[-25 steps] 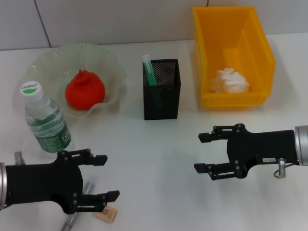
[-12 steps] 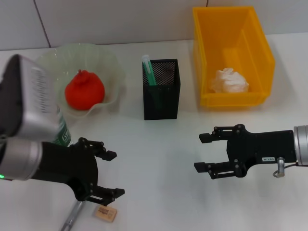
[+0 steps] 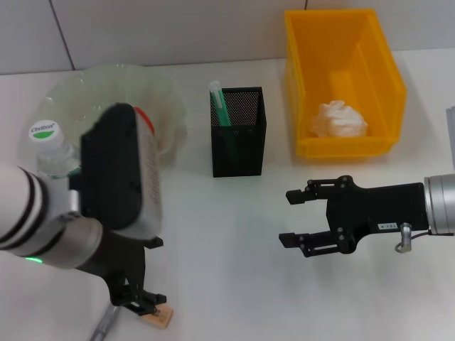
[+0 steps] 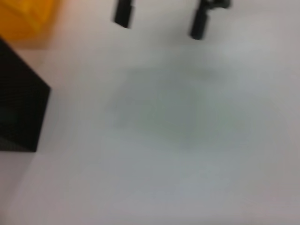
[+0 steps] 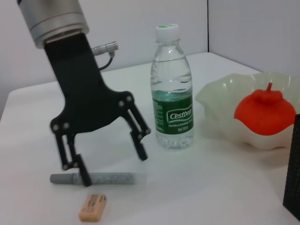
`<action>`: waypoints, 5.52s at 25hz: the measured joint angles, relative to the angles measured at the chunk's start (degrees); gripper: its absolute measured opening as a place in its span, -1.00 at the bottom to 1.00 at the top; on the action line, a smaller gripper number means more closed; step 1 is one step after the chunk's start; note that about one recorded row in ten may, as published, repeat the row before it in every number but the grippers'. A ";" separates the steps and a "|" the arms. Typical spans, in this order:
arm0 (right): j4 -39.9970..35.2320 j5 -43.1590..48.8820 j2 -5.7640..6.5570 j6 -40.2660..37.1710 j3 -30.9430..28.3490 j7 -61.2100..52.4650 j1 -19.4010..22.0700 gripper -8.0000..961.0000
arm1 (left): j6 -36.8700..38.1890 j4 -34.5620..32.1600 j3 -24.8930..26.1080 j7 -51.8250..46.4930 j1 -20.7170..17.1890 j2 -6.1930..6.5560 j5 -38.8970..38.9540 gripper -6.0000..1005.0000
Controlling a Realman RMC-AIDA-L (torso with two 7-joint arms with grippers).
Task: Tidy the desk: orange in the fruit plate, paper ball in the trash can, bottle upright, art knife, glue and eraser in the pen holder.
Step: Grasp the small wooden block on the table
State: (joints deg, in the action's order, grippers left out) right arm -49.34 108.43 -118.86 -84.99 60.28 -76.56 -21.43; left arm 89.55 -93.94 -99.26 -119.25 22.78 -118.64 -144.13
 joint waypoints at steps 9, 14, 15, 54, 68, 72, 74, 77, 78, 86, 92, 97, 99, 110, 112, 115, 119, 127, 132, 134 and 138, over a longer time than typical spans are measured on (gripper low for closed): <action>0.56 0.66 -0.10 0.17 0.68 0.23 -0.64 0.59 | 0.68 -2.03 -7.26 -5.73 -0.25 -0.14 -7.09 0.49; 1.24 0.81 -0.30 -0.09 0.82 1.66 -0.02 0.59 | 0.71 -1.94 -7.40 -7.89 -0.61 -0.18 -6.96 0.49; 1.41 0.77 -0.33 -0.08 0.81 2.16 0.09 0.59 | 0.69 -1.94 -7.46 -8.37 -0.78 -0.19 -6.85 0.49; 5.48 -8.87 -0.45 0.76 -0.79 14.43 3.55 0.59 | 2.91 -0.38 -18.22 -11.00 5.04 -0.49 -11.20 0.48; 6.01 -8.86 -0.41 0.89 -0.88 14.42 3.23 0.59 | 3.37 4.72 -19.94 -13.31 10.21 -0.53 -11.14 0.47; 6.01 -8.86 -0.41 1.17 -0.87 14.42 3.00 0.59 | 3.39 4.46 -20.90 -13.43 10.63 -0.54 -11.17 0.47; 6.03 -8.86 -0.41 1.42 -0.87 14.42 2.90 0.59 | 3.41 4.64 -21.21 -13.64 10.93 -0.54 -11.17 0.37; 6.08 -8.86 -0.41 1.56 -0.87 14.43 2.81 0.59 | 3.42 4.75 -21.23 -13.80 11.04 -0.54 -11.17 0.37; 6.09 -8.86 -0.41 1.57 -0.87 14.42 2.78 0.59 | 3.43 4.75 -21.23 -13.80 11.04 -0.54 -11.17 0.37; 6.10 -8.86 -0.41 1.59 -0.87 14.42 2.71 0.59 | 3.41 4.96 -21.76 -13.84 11.06 -0.54 -10.90 0.36; 6.10 -8.86 -0.41 1.57 -0.87 14.42 2.70 0.59 | 3.39 5.02 -22.19 -14.25 11.06 -0.54 -10.85 0.36; 6.10 -8.86 -0.41 1.38 -0.87 14.42 2.78 0.59 | 3.15 6.32 -22.72 -14.60 11.79 -0.54 -10.72 0.35; 6.09 -8.85 -0.41 1.30 -0.87 14.42 2.87 0.59 | 3.16 6.63 -22.72 -14.67 12.04 -0.54 -10.72 0.35; 6.42 -8.86 -0.47 1.10 -0.87 14.42 3.21 0.59 | 4.85 6.91 -22.41 -14.70 13.79 -0.54 -8.64 0.32; 6.77 -8.85 -0.48 1.09 -0.87 14.42 3.22 0.59 | 5.24 7.00 -22.26 -14.70 14.20 -0.54 -7.93 0.31; 7.26 -8.86 -0.50 1.11 -0.87 14.74 3.12 0.59 | 5.67 7.26 -22.18 -14.70 14.87 -0.54 -7.59 0.31; 7.48 -8.86 -0.50 1.17 -0.87 15.13 3.09 0.59 | 5.56 7.36 -22.55 -14.81 15.36 -0.54 -7.59 0.30; 7.51 -8.86 -0.50 1.09 -0.87 15.16 3.23 0.59 | 4.45 9.46 -22.26 -15.81 16.15 -0.53 -7.69 0.30; 7.59 -8.86 -0.50 1.06 -0.87 15.18 3.20 0.59 | 4.41 10.26 -22.52 -16.08 16.30 -0.53 -7.65 0.30; 7.59 -8.87 -0.50 1.06 -0.87 15.19 3.16 0.59 | 4.40 10.48 -22.62 -16.09 16.34 -0.54 -7.65 0.30; 7.59 -8.90 -0.50 1.06 -0.87 15.21 3.15 0.59 | 4.37 10.56 -23.06 -16.10 16.48 -0.54 -7.65 0.30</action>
State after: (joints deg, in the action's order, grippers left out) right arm -41.74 99.53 -119.36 -83.93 59.41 -61.35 -18.28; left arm 93.92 -83.39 -122.32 -135.35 39.26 -119.18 -151.78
